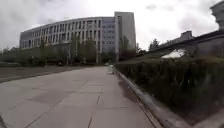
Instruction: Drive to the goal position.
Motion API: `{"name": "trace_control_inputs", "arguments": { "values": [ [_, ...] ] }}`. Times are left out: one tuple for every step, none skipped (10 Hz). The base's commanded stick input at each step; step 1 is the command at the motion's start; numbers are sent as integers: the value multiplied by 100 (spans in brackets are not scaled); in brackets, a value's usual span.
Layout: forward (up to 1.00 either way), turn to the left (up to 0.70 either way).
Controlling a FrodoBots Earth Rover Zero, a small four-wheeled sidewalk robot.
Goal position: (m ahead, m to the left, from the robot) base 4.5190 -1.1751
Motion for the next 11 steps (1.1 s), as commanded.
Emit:
{"name": "trace_control_inputs", "arguments": {
  "values": [
    [70,2],
    [70,2],
    [70,2],
    [70,2],
    [70,4],
    [70,11],
    [70,37],
    [70,37],
    [70,20],
    [70,2],
    [70,2]
  ]
}}
